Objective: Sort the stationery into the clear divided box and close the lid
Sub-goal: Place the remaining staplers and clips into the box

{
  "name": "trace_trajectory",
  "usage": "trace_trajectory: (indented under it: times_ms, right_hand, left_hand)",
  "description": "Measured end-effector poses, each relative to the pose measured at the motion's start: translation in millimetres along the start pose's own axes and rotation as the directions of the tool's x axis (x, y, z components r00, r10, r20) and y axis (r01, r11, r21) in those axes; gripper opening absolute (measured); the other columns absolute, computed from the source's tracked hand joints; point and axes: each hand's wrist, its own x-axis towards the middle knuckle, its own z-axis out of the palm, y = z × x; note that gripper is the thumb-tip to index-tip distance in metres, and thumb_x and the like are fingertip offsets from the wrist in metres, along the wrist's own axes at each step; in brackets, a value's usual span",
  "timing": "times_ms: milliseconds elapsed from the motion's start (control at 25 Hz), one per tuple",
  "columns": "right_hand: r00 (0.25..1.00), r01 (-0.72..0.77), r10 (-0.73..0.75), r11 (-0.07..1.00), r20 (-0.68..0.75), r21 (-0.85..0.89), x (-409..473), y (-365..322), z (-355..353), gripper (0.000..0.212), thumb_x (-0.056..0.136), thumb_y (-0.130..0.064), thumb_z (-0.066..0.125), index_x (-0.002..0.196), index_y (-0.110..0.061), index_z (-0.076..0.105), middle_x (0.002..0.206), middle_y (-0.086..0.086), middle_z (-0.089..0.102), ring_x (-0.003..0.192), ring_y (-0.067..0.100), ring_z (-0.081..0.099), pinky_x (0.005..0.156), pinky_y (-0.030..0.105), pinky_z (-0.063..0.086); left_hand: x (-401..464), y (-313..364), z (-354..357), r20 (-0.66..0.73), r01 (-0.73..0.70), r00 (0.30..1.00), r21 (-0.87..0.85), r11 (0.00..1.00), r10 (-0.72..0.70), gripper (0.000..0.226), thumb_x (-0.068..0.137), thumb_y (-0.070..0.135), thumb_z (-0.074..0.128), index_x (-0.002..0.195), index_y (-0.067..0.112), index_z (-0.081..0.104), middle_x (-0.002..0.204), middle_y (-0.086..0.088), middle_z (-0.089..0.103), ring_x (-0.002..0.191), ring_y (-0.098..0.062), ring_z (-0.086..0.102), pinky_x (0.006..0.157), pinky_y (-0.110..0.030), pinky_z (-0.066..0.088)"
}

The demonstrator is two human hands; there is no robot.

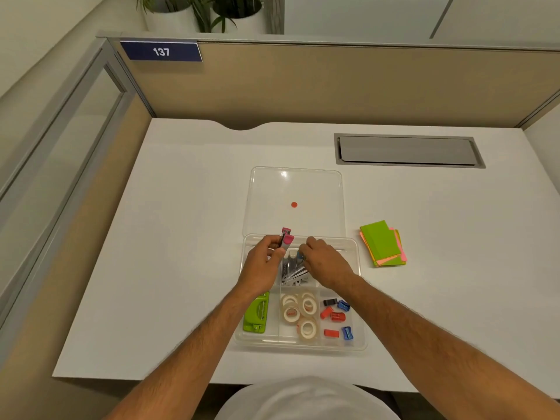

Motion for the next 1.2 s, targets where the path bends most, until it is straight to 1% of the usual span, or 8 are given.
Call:
trace_trajectory:
  times_ms: [240, 320, 400, 560, 800, 1000, 1120, 1200]
  right_hand:
    - [1.0, -0.005, 0.006, 0.998, 0.015, -0.055, 2, 5, 2, 0.026, 0.099, -0.029, 0.046, 0.109, -0.014, 0.064, 0.104, 0.006, 0.064, 0.097, 0.023, 0.051, 0.075, 0.034, 0.04]
    - [1.0, 0.019, -0.021, 0.995, -0.018, -0.096, -2, 5, 5, 0.024, 0.097, -0.026, 0.051, 0.115, -0.016, 0.064, 0.109, 0.006, 0.062, 0.1, 0.024, 0.05, 0.078, 0.036, 0.041]
    - [0.999, -0.012, 0.008, 0.995, -0.045, -0.095, -6, 2, 8, 0.034, 0.092, -0.021, 0.058, 0.126, -0.018, 0.057, 0.121, 0.006, 0.057, 0.109, 0.026, 0.048, 0.086, 0.038, 0.043]
    - [0.982, -0.186, 0.186, 0.983, -0.03, 0.003, -5, -4, 11, 0.051, 0.09, -0.019, 0.059, 0.139, -0.016, 0.043, 0.134, 0.006, 0.053, 0.119, 0.027, 0.043, 0.097, 0.039, 0.04]
    - [0.976, -0.217, 0.213, 0.945, 0.042, 0.244, -3, 5, 5, 0.053, 0.089, -0.019, 0.063, 0.139, -0.027, 0.047, 0.128, -0.003, 0.061, 0.113, 0.021, 0.044, 0.094, 0.035, 0.039]
    - [0.98, -0.199, 0.182, 0.939, 0.083, 0.28, -5, 8, -1, 0.048, 0.087, -0.02, 0.063, 0.134, -0.025, 0.053, 0.122, -0.003, 0.065, 0.109, 0.021, 0.046, 0.092, 0.036, 0.041]
    - [0.968, -0.188, 0.244, 0.859, -0.059, 0.476, -11, 1, -6, 0.04, 0.088, -0.016, 0.059, 0.128, -0.02, 0.059, 0.118, -0.002, 0.065, 0.107, 0.018, 0.048, 0.092, 0.032, 0.043]
    - [0.952, -0.198, 0.303, 0.714, -0.041, 0.672, -10, -7, -17, 0.03, 0.089, -0.018, 0.059, 0.118, -0.02, 0.066, 0.107, -0.006, 0.069, 0.096, 0.012, 0.055, 0.085, 0.027, 0.045]
  left_hand:
    - [2, -1, 1, -0.018, 0.042, 0.999, -0.013, 0.999, -0.042, 0.022, 0.096, 0.022, 0.057, 0.115, 0.032, 0.06, 0.098, 0.01, 0.066, 0.079, 0.001, 0.06, 0.065, -0.025, 0.051]
    - [3, -1, 2, -0.017, 0.045, 0.999, -0.023, 0.999, -0.045, 0.023, 0.095, 0.022, 0.058, 0.116, 0.031, 0.06, 0.1, 0.01, 0.066, 0.08, -0.003, 0.061, 0.065, -0.025, 0.05]
    - [4, -2, 2, -0.013, 0.046, 0.999, -0.022, 0.999, -0.046, 0.023, 0.095, 0.023, 0.058, 0.116, 0.031, 0.06, 0.103, 0.012, 0.066, 0.084, -0.004, 0.062, 0.067, -0.024, 0.05]
    - [4, -3, 2, -0.008, 0.057, 0.998, -0.021, 0.998, -0.057, 0.023, 0.096, 0.024, 0.057, 0.118, 0.031, 0.059, 0.105, 0.011, 0.066, 0.091, -0.007, 0.062, 0.072, -0.027, 0.054]
    - [4, -2, 3, -0.003, 0.059, 0.998, -0.025, 0.998, -0.059, 0.022, 0.096, 0.024, 0.057, 0.117, 0.031, 0.06, 0.102, 0.011, 0.066, 0.089, -0.006, 0.062, 0.07, -0.026, 0.052]
    - [2, 1, 7, -0.004, 0.042, 0.999, -0.027, 0.999, -0.042, 0.023, 0.096, 0.021, 0.057, 0.114, 0.037, 0.057, 0.101, 0.009, 0.065, 0.085, -0.006, 0.064, 0.066, -0.018, 0.05]
    - [2, 4, 8, -0.02, 0.029, 0.999, -0.044, 0.999, -0.03, 0.039, 0.095, 0.016, 0.057, 0.123, 0.04, 0.047, 0.103, 0.007, 0.063, 0.083, -0.012, 0.067, 0.066, -0.022, 0.055]
    - [1, 7, 8, -0.038, 0.029, 0.999, -0.074, 0.997, -0.032, 0.054, 0.093, 0.01, 0.058, 0.131, 0.042, 0.038, 0.104, 0.01, 0.061, 0.078, -0.011, 0.068, 0.06, -0.019, 0.054]
